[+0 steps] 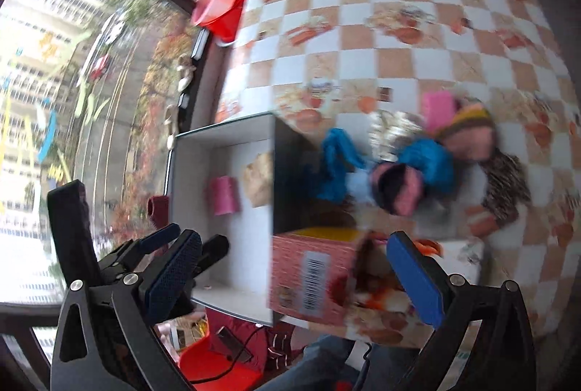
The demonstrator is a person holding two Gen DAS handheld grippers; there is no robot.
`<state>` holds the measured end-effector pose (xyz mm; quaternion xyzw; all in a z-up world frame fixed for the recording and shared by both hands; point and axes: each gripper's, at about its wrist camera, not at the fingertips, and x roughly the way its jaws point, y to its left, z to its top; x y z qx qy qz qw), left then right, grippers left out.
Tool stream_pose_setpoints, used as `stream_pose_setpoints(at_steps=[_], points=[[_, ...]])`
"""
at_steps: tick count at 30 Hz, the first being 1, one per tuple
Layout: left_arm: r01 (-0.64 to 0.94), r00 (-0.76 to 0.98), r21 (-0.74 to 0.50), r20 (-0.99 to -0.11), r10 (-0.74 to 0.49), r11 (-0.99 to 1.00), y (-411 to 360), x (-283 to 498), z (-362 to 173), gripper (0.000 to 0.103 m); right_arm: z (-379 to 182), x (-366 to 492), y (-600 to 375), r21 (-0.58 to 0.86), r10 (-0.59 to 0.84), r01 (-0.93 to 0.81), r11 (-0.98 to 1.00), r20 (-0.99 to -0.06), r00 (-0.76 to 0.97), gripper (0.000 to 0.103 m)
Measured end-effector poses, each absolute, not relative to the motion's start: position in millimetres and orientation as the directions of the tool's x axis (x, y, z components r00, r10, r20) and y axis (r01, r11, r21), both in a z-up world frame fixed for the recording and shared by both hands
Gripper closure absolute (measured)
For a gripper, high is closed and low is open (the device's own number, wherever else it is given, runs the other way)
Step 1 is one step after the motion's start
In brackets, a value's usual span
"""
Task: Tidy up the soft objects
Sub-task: 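Move both tools back over the pile on the table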
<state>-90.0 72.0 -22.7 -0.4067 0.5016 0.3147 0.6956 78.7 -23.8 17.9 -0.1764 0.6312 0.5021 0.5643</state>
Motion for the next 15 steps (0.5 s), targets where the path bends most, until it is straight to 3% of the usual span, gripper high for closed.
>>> stream_pose_setpoints(at_steps=[6,15], points=[[-0.802,0.268,-0.222,-0.963,0.002,0.555,74.0,-20.9,-28.6,0.000,-12.8,146.8,-75.0,0.388,0.319,-0.690,0.610,-0.918,-0.235,0.000],[-0.816,0.166,-0.199,-0.980,-0.111,0.543,105.4,69.4,-90.0,0.000,-54.7,213.0,-65.9,0.348,0.281,-0.677,0.649,-0.936,-0.212,0.000]])
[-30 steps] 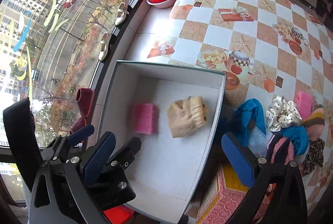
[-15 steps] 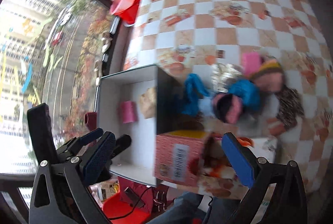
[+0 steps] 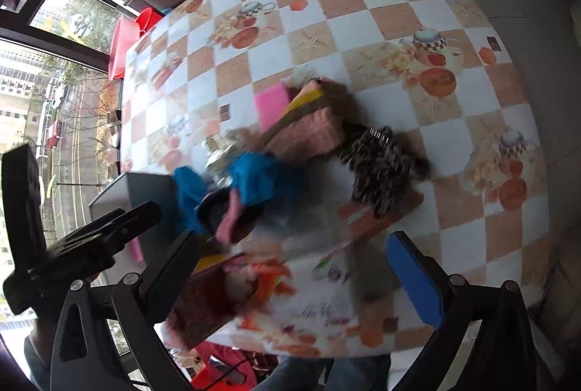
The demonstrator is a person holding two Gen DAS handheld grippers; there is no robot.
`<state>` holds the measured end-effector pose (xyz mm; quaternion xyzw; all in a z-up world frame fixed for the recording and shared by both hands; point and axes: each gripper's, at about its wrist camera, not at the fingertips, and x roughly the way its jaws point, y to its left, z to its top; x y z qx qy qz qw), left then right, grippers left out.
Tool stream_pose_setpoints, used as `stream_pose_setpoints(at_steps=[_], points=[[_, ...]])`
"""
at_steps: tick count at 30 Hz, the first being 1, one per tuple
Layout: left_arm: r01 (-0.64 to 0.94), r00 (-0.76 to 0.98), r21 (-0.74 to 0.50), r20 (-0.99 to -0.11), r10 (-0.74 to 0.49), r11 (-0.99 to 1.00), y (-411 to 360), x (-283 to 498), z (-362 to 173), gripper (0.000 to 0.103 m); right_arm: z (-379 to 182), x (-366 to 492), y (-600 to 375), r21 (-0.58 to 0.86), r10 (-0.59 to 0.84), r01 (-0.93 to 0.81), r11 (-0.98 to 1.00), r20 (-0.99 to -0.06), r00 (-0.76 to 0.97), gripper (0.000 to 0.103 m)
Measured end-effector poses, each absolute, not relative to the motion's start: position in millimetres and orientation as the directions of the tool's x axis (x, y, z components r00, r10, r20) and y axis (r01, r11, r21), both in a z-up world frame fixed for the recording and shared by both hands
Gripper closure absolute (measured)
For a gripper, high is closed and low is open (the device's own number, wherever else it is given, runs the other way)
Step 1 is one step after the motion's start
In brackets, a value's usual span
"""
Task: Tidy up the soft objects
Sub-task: 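Move both tools back over the pile on the table, then grasp the polka-dot scrunchie with the left tool while the right tool grasps the striped glove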
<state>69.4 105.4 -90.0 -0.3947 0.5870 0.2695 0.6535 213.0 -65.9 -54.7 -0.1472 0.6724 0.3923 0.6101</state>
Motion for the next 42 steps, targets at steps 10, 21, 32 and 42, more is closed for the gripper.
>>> stream_pose_setpoints(at_steps=[10,21,32,42], points=[[-0.850,0.030,-0.125,-0.981,-0.191,0.511,130.9,115.9,-167.7,0.001,-114.7,263.1,-16.6,0.405,0.276,-0.657,0.635,-0.914,-0.297,0.000],[-0.850,-0.076,-0.067,-0.966,-0.246,0.523,137.5,122.1,-199.6,0.067,-161.2,288.6,10.2,0.508,0.280,-0.544,0.668,-0.848,-0.449,0.000],[-0.894,0.060,-0.114,-0.989,-0.136,0.434,164.3,99.2,-152.0,0.075,-179.5,265.2,30.8,0.464,0.162,-0.635,0.617,-0.865,-0.475,0.056],[-0.852,0.098,-0.114,-0.993,-0.059,0.511,135.3,108.3,-105.7,0.075,-145.2,284.3,6.5,0.542,0.286,-0.566,0.621,-0.829,-0.481,0.073]])
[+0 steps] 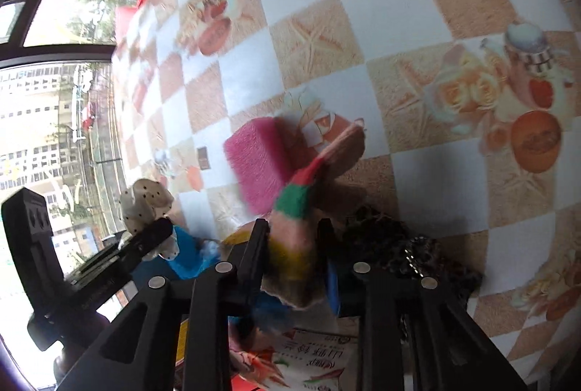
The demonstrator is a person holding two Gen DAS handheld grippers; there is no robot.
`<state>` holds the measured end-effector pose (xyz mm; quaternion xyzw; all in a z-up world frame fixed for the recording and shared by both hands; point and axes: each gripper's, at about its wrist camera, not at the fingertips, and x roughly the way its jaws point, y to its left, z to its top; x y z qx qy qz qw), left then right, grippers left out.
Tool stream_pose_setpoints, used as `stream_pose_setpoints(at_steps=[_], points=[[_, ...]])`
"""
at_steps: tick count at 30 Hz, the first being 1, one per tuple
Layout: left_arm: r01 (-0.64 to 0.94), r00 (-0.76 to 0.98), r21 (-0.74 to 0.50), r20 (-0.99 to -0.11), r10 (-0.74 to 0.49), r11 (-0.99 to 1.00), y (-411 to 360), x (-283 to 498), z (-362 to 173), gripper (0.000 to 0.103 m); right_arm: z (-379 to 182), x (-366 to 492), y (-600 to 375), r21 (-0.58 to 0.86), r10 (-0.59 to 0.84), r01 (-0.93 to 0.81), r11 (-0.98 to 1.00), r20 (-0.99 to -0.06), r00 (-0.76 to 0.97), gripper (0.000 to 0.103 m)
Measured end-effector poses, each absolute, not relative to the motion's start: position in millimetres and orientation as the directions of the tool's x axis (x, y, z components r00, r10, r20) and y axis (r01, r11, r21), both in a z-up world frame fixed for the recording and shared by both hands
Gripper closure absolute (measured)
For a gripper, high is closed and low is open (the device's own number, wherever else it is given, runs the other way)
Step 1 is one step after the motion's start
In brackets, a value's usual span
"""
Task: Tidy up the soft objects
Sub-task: 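Grasp the polka-dot scrunchie with the left tool while the right tool grasps the striped glove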
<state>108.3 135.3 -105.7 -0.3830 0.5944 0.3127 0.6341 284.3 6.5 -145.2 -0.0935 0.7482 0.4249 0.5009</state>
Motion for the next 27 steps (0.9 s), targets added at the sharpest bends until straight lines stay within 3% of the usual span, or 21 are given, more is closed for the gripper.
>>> stream_pose_setpoints(at_steps=[6,13,16,20,21,22,23,27], points=[[-0.835,0.113,-0.115,-0.993,-0.037,0.538,120.3,107.1,-87.8,0.075,-133.0,288.3,1.4,0.538,0.310,-0.572,0.620,-0.837,-0.451,0.077],[-0.834,0.118,-0.112,-0.993,-0.025,0.541,107.7,109.3,-82.3,0.075,-154.8,277.4,15.3,0.508,0.214,-0.641,0.576,-0.850,-0.482,0.075],[-0.840,0.118,-0.112,-0.993,-0.022,0.531,104.7,107.1,-80.1,0.075,-172.9,267.9,27.0,0.459,0.151,-0.697,0.550,-0.876,-0.457,0.055],[-0.847,0.119,-0.110,-0.993,-0.016,0.519,101.0,103.6,-77.4,0.074,-183.2,254.1,39.2,0.438,0.116,-0.757,0.486,-0.890,-0.440,0.055],[-0.848,0.118,-0.108,-0.993,-0.013,0.518,100.0,102.9,-76.8,0.074,-182.2,251.0,41.3,0.427,0.101,-0.774,0.468,-0.896,-0.433,0.058],[-0.849,0.116,-0.105,-0.993,-0.011,0.517,99.1,102.5,-76.4,0.074,-180.4,248.3,42.4,0.429,0.093,-0.781,0.453,-0.894,-0.438,0.080],[-0.850,0.114,-0.102,-0.993,-0.008,0.517,98.1,102.3,-75.5,0.074,-179.5,248.4,42.7,0.452,0.104,-0.769,0.452,-0.883,-0.457,0.091],[-0.845,0.118,-0.095,-0.993,0.011,0.526,92.2,103.4,-67.2,0.074,-158.0,255.8,32.3,0.499,0.172,-0.734,0.461,-0.862,-0.478,0.091]])
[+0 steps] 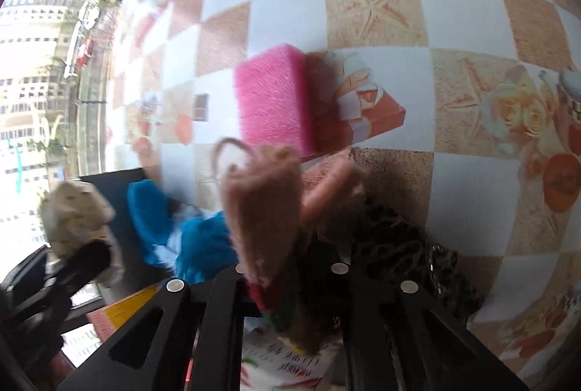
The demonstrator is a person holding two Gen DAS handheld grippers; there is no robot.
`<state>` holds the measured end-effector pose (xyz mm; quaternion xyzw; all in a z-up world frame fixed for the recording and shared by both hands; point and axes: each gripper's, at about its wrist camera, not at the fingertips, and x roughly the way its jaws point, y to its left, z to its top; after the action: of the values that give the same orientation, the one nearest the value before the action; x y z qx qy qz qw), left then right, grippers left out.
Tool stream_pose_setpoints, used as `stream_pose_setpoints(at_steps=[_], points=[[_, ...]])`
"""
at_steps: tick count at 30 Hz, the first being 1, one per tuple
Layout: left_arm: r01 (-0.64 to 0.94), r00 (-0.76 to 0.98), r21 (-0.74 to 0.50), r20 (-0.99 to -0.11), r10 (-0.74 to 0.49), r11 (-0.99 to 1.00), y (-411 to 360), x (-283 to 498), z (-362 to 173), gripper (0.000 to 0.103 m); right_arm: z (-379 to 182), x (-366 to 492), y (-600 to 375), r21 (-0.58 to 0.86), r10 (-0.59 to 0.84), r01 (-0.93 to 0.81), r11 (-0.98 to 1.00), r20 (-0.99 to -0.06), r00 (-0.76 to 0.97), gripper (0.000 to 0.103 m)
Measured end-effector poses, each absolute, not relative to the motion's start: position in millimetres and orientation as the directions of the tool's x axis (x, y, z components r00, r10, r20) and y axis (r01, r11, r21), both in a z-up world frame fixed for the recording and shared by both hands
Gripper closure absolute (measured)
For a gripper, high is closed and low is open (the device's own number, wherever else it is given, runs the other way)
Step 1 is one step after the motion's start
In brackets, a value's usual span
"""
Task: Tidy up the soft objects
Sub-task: 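Grasp the polka-dot scrunchie with the left tool while the right tool grasps the striped glove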
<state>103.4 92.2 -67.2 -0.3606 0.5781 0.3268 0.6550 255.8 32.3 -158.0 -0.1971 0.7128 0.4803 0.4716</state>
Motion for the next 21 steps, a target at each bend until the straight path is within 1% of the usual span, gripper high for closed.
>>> stream_pose_setpoints(at_steps=[5,11,16,21], points=[[-0.821,0.128,-0.088,-0.991,0.031,0.564,76.8,108.0,-54.1,0.074,-130.0,275.5,10.3,0.561,0.277,-0.651,0.510,-0.824,-0.494,0.091],[-0.803,0.138,-0.097,-0.990,0.025,0.588,51.7,106.2,-41.6,0.074,-111.0,284.9,-8.7,0.602,0.346,-0.598,0.529,-0.797,-0.496,0.091],[-0.777,0.138,-0.094,-0.990,0.023,0.622,25.9,101.5,-35.0,0.074,-96.4,289.1,-34.4,0.600,0.370,-0.589,0.541,-0.799,-0.474,0.091],[-0.741,0.148,-0.119,-0.989,-0.012,0.661,-3.1,97.5,-38.3,0.074,-87.9,286.1,-69.2,0.581,0.384,-0.572,0.579,-0.813,-0.437,0.091]])
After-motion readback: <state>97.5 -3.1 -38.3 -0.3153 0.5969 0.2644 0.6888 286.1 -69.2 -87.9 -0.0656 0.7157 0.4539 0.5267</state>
